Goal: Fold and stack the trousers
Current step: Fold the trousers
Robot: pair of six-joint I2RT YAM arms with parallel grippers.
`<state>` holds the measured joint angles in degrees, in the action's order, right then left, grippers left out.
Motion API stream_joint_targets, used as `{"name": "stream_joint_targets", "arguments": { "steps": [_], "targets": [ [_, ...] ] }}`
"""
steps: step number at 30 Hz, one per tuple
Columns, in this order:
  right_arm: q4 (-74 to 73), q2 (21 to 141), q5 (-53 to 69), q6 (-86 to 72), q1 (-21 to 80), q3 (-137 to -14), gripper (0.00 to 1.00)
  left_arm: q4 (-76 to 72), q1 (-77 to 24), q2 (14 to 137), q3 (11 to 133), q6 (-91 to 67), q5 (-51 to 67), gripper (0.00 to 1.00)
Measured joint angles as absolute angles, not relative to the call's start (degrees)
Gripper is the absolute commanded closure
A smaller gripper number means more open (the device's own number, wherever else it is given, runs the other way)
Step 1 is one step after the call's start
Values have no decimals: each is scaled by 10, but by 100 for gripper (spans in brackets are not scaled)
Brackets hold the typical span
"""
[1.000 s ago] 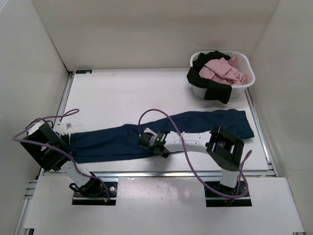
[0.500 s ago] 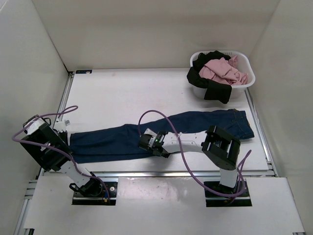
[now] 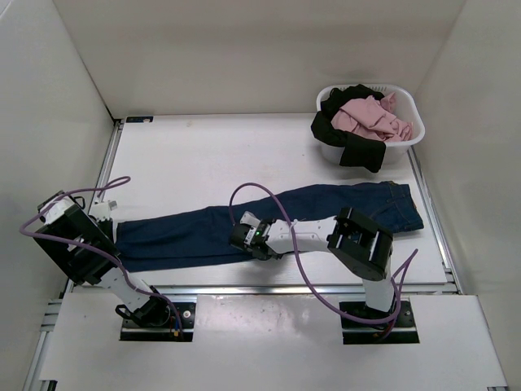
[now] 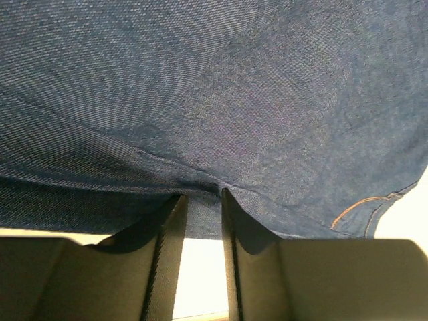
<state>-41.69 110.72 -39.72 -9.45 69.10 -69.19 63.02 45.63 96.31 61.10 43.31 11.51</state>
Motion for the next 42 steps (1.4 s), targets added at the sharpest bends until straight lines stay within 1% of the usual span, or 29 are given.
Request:
{"name": "stream_joint_targets", "arguments": {
  "steps": [11,12,15,16,18,19,20,29,37,42],
  "targets": [
    [-408,1112,-393,-62,689,-701,66,632,456,963,615,435,113,86],
    [-406,1112,-391,-58,689,-701,64,632,456,963,615,435,113,86],
    [-406,1112,-388,-48,689,-701,65,632,456,963,615,435,113,86],
    [-406,1113,-387,-44,689,-704,73,632,456,963,615,435,113,86],
    [-404,1117,-378,-37,688,-708,85,632,456,963,615,435,113,86],
    [-404,1119,-372,-34,687,-709,98,632,456,963,615,435,113,86],
    [-404,1120,-364,-34,686,-709,100,632,456,963,616,435,113,86],
    [-398,1105,-337,-42,662,-706,100,657,456,963,623,451,98,86],
    [-393,991,-336,-78,660,-667,100,708,456,963,661,476,69,86],
    [-389,979,-337,-88,660,-657,100,721,456,961,644,490,46,86]
  ]
}}
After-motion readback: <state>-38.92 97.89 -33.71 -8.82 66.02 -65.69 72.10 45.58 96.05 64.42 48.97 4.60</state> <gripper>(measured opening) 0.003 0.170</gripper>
